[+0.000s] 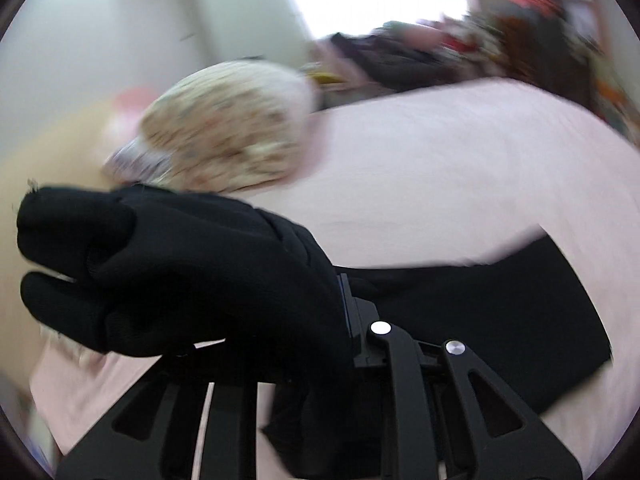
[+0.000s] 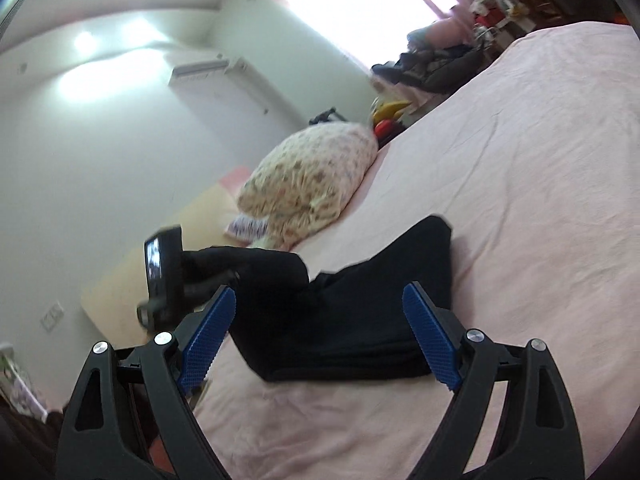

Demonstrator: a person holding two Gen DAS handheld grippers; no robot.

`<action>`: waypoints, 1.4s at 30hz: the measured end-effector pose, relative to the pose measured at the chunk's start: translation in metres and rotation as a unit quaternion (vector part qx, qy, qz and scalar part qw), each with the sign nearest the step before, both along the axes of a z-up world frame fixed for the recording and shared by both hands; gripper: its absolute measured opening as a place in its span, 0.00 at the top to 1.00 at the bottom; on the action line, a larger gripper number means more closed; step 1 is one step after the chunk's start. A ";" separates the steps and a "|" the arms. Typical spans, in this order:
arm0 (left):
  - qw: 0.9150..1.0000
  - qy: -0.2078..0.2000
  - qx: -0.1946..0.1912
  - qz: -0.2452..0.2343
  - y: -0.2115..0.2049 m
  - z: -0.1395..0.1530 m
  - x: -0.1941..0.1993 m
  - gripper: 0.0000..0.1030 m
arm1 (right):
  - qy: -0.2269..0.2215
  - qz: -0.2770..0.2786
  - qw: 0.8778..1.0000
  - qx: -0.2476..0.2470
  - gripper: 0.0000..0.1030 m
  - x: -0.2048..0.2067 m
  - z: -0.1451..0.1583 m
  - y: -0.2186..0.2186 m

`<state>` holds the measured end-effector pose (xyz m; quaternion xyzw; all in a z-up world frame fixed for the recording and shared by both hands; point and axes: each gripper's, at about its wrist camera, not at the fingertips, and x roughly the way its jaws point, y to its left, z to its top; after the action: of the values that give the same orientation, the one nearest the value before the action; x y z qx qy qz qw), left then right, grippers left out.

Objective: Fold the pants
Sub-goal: 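Lift the trouser end with the left gripper and fold it over the waistband, then open the left gripper and withdraw both tools from the folded bundle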

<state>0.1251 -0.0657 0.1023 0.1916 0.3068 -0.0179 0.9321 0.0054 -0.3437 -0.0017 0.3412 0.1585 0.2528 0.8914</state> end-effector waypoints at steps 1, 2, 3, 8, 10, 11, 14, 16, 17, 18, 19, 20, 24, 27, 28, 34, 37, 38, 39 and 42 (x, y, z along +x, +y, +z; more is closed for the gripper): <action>1.000 0.008 0.017 -0.024 -0.017 -0.011 -0.006 0.84 | -0.001 -0.011 1.000 0.005 0.15 -0.001 0.000 -0.005; 0.998 0.017 0.033 -0.044 -0.032 -0.022 -0.013 0.84 | 0.000 -0.017 1.000 0.009 0.15 -0.001 0.001 -0.010; 0.996 0.027 0.056 -0.066 -0.049 -0.039 -0.020 0.84 | 0.000 -0.023 1.000 0.013 0.15 -0.001 0.001 -0.013; 0.980 0.013 0.170 -0.105 -0.084 -0.104 -0.045 0.84 | 0.005 -0.043 0.999 0.025 0.15 0.000 -0.001 -0.024; 0.977 0.002 0.181 -0.111 -0.084 -0.109 -0.048 0.84 | 0.007 -0.046 0.999 0.028 0.15 0.001 -0.003 -0.026; 0.976 0.002 0.183 -0.121 -0.085 -0.109 -0.051 0.83 | 0.008 -0.047 0.998 0.030 0.15 0.002 -0.003 -0.026; 0.975 0.005 0.186 -0.118 -0.086 -0.113 -0.050 0.83 | 0.011 -0.049 0.998 0.031 0.15 0.003 -0.005 -0.028; 0.978 0.004 0.172 -0.115 -0.083 -0.109 -0.048 0.83 | 0.011 -0.051 0.998 0.031 0.15 0.003 -0.004 -0.029; 0.979 0.004 0.167 -0.113 -0.082 -0.107 -0.047 0.83 | 0.010 -0.052 0.998 0.031 0.15 0.003 -0.004 -0.030; 0.980 0.003 0.162 -0.111 -0.080 -0.105 -0.048 0.83 | 0.010 -0.054 0.998 0.031 0.15 0.004 -0.005 -0.030; 0.981 0.003 0.159 -0.109 -0.080 -0.103 -0.047 0.83 | 0.011 -0.055 0.998 0.031 0.15 0.005 -0.005 -0.030; 0.982 0.000 0.153 -0.107 -0.078 -0.100 -0.047 0.83 | 0.014 -0.055 0.998 0.031 0.15 0.007 -0.006 -0.030; 0.983 -0.016 0.150 -0.106 -0.089 -0.095 -0.053 0.83 | 0.017 -0.059 0.998 0.023 0.15 0.009 -0.008 -0.030; 0.971 -0.007 0.208 -0.120 -0.100 -0.122 -0.062 0.83 | 0.020 -0.063 0.998 0.016 0.15 0.011 -0.009 -0.029; 0.965 -0.010 0.229 -0.124 -0.102 -0.132 -0.066 0.81 | 0.021 -0.065 0.998 0.014 0.15 0.012 -0.010 -0.029; 0.974 -0.011 0.187 -0.130 -0.091 -0.133 -0.069 0.72 | 0.021 -0.078 0.997 -0.002 0.15 0.011 -0.010 -0.028; 0.981 -0.009 0.149 -0.123 -0.081 -0.123 -0.073 0.49 | 0.021 -0.084 0.996 -0.013 0.15 0.013 -0.011 -0.028; 0.984 -0.013 0.134 -0.118 -0.075 -0.119 -0.076 0.44 | 0.022 -0.084 0.996 -0.015 0.15 0.014 -0.011 -0.027; 0.986 -0.014 0.119 -0.115 -0.069 -0.115 -0.080 0.31 | 0.022 -0.085 0.996 -0.017 0.15 0.015 -0.011 -0.027; 0.994 0.000 0.040 -0.106 -0.043 -0.101 -0.087 0.16 | 0.021 -0.087 0.996 -0.026 0.15 0.017 -0.011 -0.025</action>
<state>0.0378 -0.1091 0.0014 0.2604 0.2849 -0.1038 0.9167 0.0226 -0.3683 -0.0126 0.3360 0.1533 0.1625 0.9150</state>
